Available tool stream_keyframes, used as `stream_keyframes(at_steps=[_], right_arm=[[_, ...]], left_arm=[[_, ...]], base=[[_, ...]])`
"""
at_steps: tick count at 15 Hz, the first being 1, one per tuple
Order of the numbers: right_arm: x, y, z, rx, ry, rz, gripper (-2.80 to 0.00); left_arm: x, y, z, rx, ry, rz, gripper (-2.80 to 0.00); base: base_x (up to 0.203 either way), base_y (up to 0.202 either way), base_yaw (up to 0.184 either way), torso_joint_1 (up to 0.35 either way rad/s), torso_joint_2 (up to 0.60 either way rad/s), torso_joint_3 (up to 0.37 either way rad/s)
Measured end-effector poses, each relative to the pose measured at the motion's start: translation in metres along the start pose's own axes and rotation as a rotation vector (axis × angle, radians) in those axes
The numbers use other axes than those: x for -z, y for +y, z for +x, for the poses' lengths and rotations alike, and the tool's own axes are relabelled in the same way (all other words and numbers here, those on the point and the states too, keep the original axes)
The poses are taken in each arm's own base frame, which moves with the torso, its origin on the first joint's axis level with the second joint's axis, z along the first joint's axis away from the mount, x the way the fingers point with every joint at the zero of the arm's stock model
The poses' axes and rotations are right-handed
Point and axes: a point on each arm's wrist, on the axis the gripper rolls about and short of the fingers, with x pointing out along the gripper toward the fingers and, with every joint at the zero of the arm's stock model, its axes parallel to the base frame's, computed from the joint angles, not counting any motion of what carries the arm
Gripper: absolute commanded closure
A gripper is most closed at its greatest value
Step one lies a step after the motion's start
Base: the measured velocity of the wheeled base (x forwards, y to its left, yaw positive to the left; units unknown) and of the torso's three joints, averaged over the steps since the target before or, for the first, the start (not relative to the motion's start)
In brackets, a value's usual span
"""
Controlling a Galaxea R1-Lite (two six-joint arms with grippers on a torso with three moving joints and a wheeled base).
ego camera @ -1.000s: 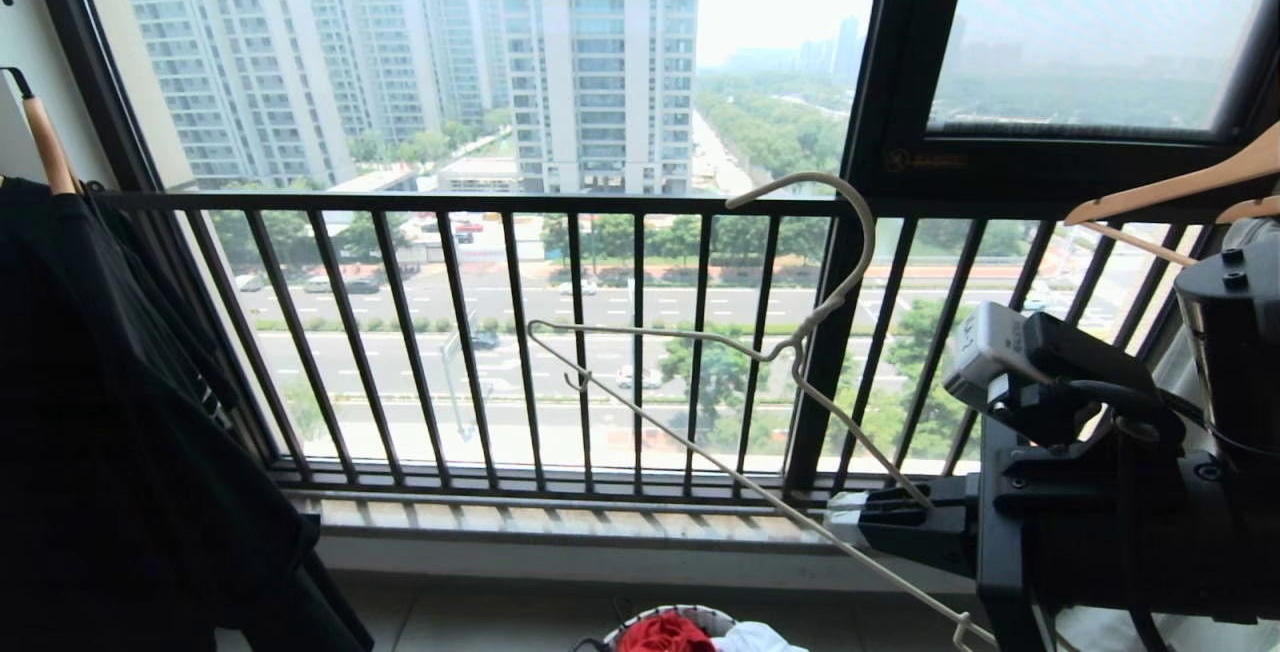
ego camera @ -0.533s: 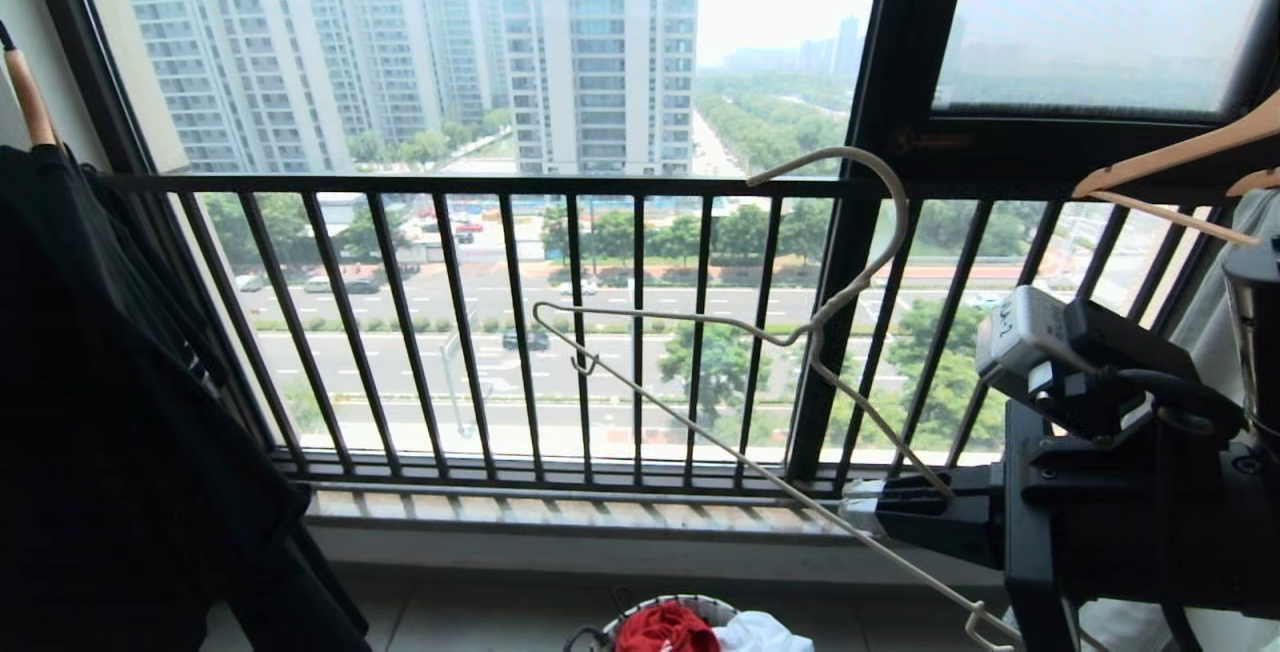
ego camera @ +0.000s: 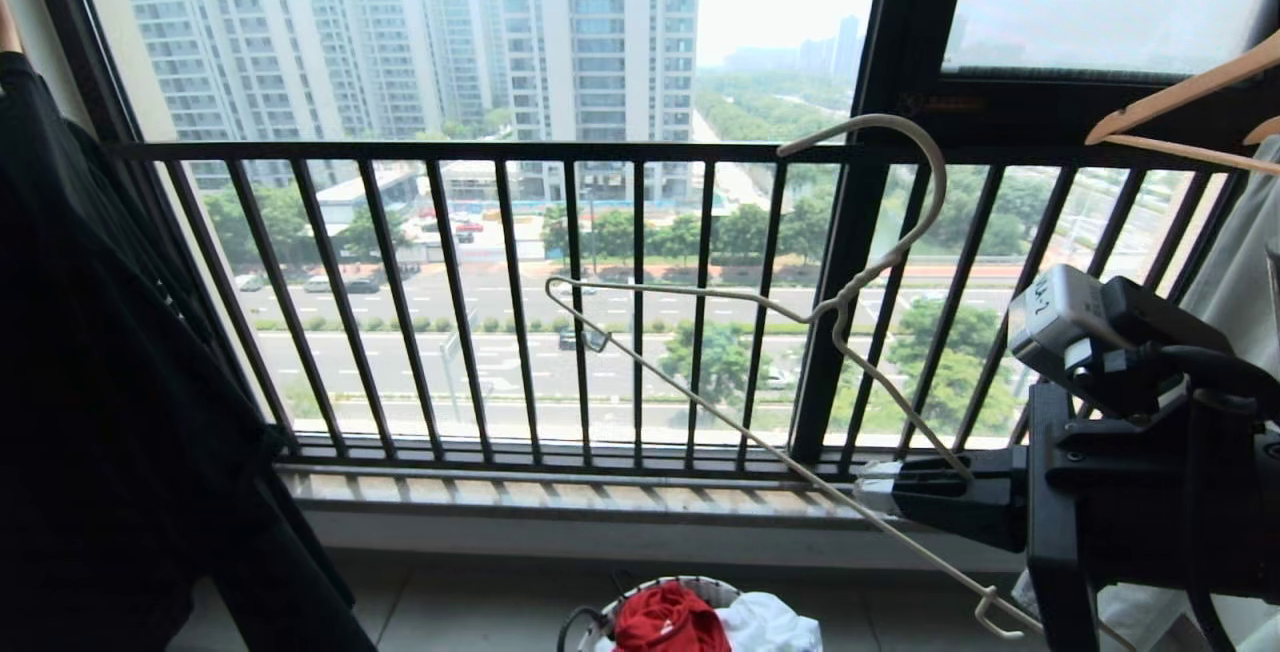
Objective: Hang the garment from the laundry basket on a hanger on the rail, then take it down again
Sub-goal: Pick up clothes from the basket
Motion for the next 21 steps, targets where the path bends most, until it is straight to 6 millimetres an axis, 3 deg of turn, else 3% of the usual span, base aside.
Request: stream_keyframes(at_steps=[21], right_arm=[[-0.003,-0.001,-0.014,0.030,-0.045,-0.007,0.00]], left_arm=[[0.000,0.000,0.000,0.000,0.000,0.000,0.00]], base=[[0.000,0.000,0.000,-0.174,0.49,0.318]])
